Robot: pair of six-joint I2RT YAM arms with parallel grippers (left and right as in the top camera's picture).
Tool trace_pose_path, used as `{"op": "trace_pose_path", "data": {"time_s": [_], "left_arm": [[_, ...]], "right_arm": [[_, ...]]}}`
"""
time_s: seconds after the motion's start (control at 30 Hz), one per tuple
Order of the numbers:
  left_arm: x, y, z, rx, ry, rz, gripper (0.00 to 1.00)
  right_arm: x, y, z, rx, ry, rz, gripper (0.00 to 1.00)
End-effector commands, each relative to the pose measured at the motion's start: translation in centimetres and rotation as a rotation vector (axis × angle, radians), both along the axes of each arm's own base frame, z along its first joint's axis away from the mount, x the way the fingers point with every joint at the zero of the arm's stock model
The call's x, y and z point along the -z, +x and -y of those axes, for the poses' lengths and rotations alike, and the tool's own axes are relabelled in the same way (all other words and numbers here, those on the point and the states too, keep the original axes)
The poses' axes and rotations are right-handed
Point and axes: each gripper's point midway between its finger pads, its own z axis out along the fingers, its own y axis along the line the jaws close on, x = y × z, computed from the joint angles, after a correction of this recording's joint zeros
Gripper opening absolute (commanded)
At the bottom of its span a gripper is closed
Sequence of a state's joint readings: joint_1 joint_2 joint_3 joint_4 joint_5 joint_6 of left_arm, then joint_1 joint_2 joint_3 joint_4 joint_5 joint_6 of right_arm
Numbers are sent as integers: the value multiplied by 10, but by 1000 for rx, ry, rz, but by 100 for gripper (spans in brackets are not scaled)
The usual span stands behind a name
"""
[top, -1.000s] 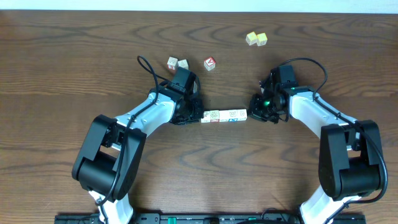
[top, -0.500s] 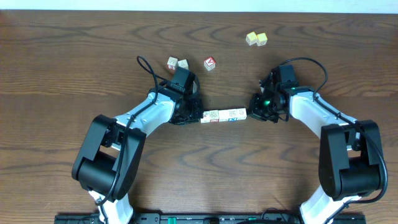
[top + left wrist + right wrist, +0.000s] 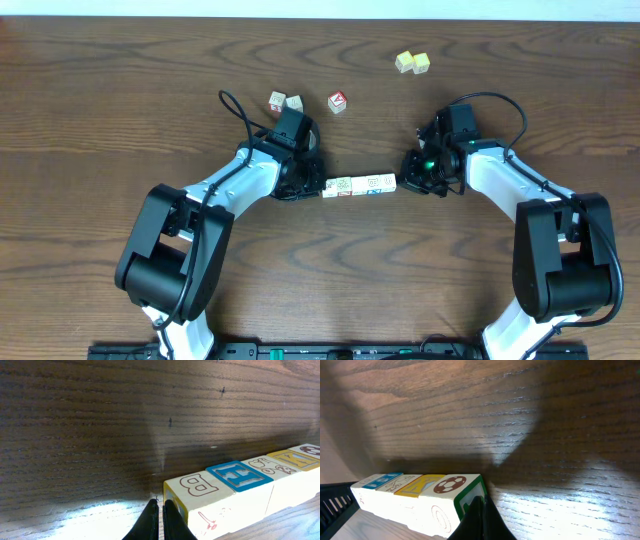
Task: Lift 5 blocks
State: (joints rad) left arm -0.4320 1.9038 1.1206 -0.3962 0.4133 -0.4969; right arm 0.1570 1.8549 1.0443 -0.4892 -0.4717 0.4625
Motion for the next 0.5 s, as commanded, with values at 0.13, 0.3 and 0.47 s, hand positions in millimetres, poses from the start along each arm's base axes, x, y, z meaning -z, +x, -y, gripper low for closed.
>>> {"op": "trace_pose_path", "data": {"time_s": [0.13,0.3,0.47], "left_arm": [[-17,-6,17,45,-89,5,7],[-21,-5,18,45,-93,13,7],[-24,-5,20,47,-109,10,7]], "right_arm": [[-7,-9,-23,-59,116,-20,1],[-11,-8,-23,-54,119,-12,1],[-17,-8,-25,-59,135,-2,1]]}}
